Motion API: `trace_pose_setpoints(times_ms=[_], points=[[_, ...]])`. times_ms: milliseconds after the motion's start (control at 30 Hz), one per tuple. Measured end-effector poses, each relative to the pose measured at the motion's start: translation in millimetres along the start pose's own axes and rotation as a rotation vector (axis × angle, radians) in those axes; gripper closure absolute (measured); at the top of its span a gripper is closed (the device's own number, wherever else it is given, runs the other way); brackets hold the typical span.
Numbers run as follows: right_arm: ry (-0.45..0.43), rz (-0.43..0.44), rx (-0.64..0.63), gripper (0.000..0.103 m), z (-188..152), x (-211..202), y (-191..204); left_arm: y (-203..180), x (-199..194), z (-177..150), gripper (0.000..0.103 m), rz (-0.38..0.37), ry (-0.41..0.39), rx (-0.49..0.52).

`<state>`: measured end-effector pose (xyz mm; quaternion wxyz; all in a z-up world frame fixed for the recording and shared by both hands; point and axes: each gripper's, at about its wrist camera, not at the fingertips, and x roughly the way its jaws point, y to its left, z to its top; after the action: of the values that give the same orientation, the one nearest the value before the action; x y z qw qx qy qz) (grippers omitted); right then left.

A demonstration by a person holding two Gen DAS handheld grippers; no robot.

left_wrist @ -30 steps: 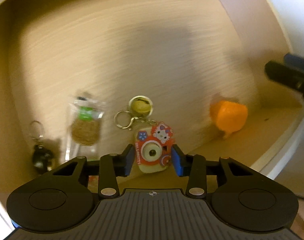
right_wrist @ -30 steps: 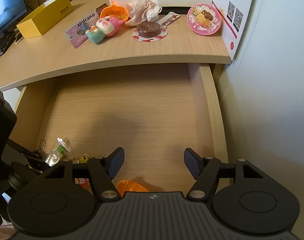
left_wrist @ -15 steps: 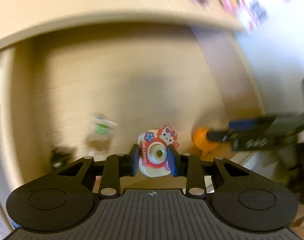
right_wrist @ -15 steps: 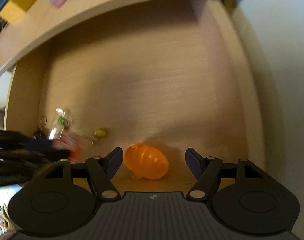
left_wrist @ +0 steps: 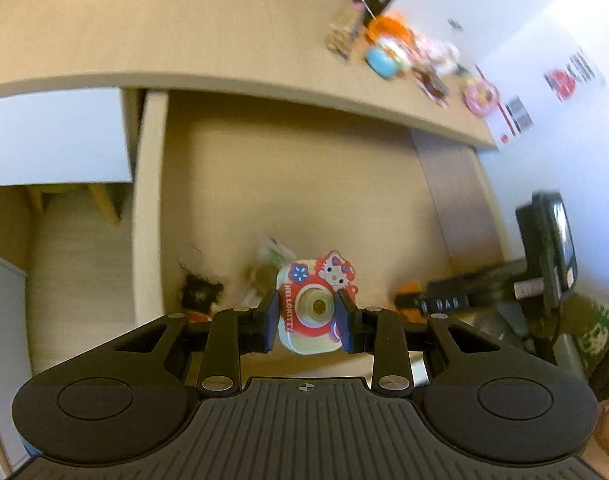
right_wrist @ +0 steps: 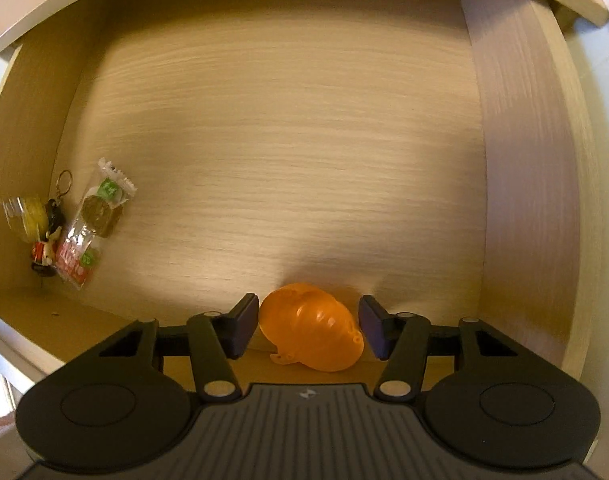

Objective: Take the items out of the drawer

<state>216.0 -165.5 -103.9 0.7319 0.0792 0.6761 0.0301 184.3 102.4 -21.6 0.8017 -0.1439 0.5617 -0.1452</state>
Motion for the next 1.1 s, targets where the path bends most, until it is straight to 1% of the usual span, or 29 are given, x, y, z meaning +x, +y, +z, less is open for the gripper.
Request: trace_pose_setpoints(times_ms=[133,200,233,300,333,367,433,467,500,533,600,633,700,767,867,933,1000,1100], points=[[-0.056,-0.012,-0.008,0.048,-7.2,-16.5,5.6,-7.1,7.8,-11.2,0.070,-0.016,0.035,0.033],[-0.096,0.001,0.007,0.048,-10.5,-33.8,3.0,-10.1,6.0,-7.3,0.070,-0.041,0.028,0.045],[-0.118,0.012,0.019,0.048,-10.3,-43.2,4.7,-12.4,0.8,-1.2,0.070,-0.055,0.012,0.055],[-0.188,0.040,0.034,0.048,-7.7,-71.7,2.0,-17.1,-14.4,16.0,0.070,-0.078,-0.046,0.083],[-0.240,0.048,0.041,0.048,-4.8,-90.3,0.4,-21.4,-20.5,29.1,0.070,-0.087,-0.090,0.103],[-0.296,0.053,0.045,0.048,-1.2,-108.6,-1.5,-25.0,-27.8,41.4,0.071,-0.083,-0.136,0.118],[-0.420,0.050,0.047,0.048,5.0,-147.9,-4.8,-32.9,-41.0,67.9,0.073,-0.053,-0.240,0.155],[-0.473,0.042,0.039,0.048,8.2,-165.7,-7.9,-37.2,-44.0,80.6,0.076,-0.041,-0.280,0.169],[-0.526,0.024,0.027,0.048,11.3,-181.6,-9.2,-39.8,-45.6,95.7,0.089,-0.035,-0.322,0.179],[-0.577,-0.005,0.014,0.048,13.8,-194.6,-10.6,-40.9,-42.6,109.5,0.095,-0.036,-0.348,0.182],[-0.666,-0.067,0.007,0.048,18.7,-213.1,-13.8,-39.1,-33.7,136.7,0.094,-0.019,-0.400,0.171],[-0.697,-0.079,0.012,0.048,20.0,-218.0,-14.8,-36.4,-28.3,149.9,0.094,-0.012,-0.419,0.160],[-0.723,-0.052,0.023,0.048,24.0,-220.1,-15.9,-28.5,-15.0,173.0,0.094,-0.007,-0.432,0.120],[-0.719,-0.026,0.021,0.048,27.5,-217.5,-22.0,-18.5,-1.0,191.9,0.094,-0.007,-0.430,0.087],[-0.700,-0.045,0.030,0.048,29.9,-210.7,-34.0,-2.1,17.9,208.0,0.094,0.031,-0.419,0.028],[-0.687,-0.060,0.041,0.048,30.3,-202.9,-40.7,7.7,22.4,208.7,0.094,0.030,-0.402,-0.003],[-0.675,-0.062,0.043,0.048,32.2,-194.0,-45.9,12.6,24.5,202.8,0.094,0.020,-0.387,-0.008],[-0.634,-0.046,0.051,0.048,38.4,-175.2,-47.4,8.6,23.5,185.8,0.094,0.008,-0.357,0.042]])
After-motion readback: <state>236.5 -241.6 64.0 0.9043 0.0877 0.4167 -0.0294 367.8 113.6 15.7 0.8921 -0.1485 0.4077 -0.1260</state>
